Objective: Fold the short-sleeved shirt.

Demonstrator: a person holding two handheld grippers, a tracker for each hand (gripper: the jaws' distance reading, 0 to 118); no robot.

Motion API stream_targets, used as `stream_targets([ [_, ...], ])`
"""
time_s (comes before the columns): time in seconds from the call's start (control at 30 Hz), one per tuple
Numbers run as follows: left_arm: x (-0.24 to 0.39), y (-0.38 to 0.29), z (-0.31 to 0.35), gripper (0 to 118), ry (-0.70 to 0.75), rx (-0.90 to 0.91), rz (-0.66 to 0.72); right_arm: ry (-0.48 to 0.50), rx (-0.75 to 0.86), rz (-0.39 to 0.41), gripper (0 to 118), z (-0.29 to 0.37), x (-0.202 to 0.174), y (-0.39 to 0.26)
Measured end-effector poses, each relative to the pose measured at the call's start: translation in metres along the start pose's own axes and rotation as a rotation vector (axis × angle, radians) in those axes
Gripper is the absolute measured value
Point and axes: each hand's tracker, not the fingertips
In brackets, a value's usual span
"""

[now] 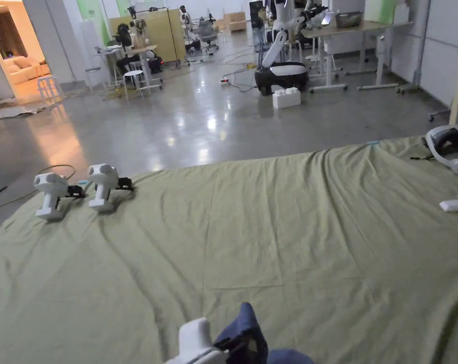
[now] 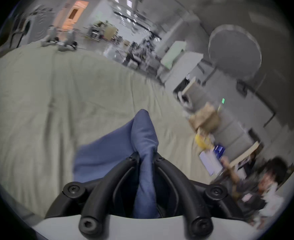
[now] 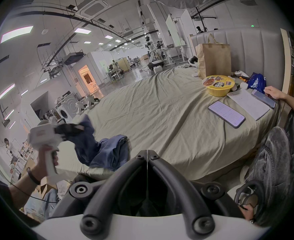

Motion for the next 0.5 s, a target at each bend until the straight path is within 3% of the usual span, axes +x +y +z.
stream_targets([
  [0.07, 0.016, -0.020, -0.038, 23, 0.072, -0.101, -0.075, -0.019, 0.014, 0.003, 3, 0.008, 0.007, -0.003],
  [0.13, 0.021, -0.036, -0.058, 81, 0.029, -0.176, -0.098, -0.040, 0.019, 0.008, 3, 0.014, 0.013, -0.005],
  [0.17, 0.023, -0.042, -0.064, 99, 0.008, -0.213, -0.091, -0.053, 0.019, 0.008, 3, 0.017, 0.015, -0.005],
  [0.27, 0.024, -0.036, -0.046, 102, -0.076, -0.142, -0.081, -0.069, 0.001, -0.020, 3, 0.016, 0.028, -0.008],
  [0.33, 0.016, -0.018, -0.025, 102, -0.141, -0.079, -0.006, -0.027, 0.009, -0.050, 3, 0.017, 0.035, -0.011],
  [0.37, 0.011, -0.009, -0.013, 99, -0.131, -0.027, 0.038, -0.018, 0.012, -0.062, 3, 0.018, 0.037, -0.012],
  [0.43, -0.004, 0.005, 0.003, 67, -0.158, 0.054, 0.145, -0.016, 0.014, -0.076, 3, 0.020, 0.040, -0.014],
  [0.47, -0.012, 0.010, 0.008, 40, -0.172, 0.084, 0.208, -0.019, 0.015, -0.077, 3, 0.020, 0.041, -0.016],
  [0.5, -0.020, 0.011, 0.007, 3, -0.187, 0.091, 0.259, -0.025, 0.013, -0.078, 3, 0.020, 0.042, -0.016],
])
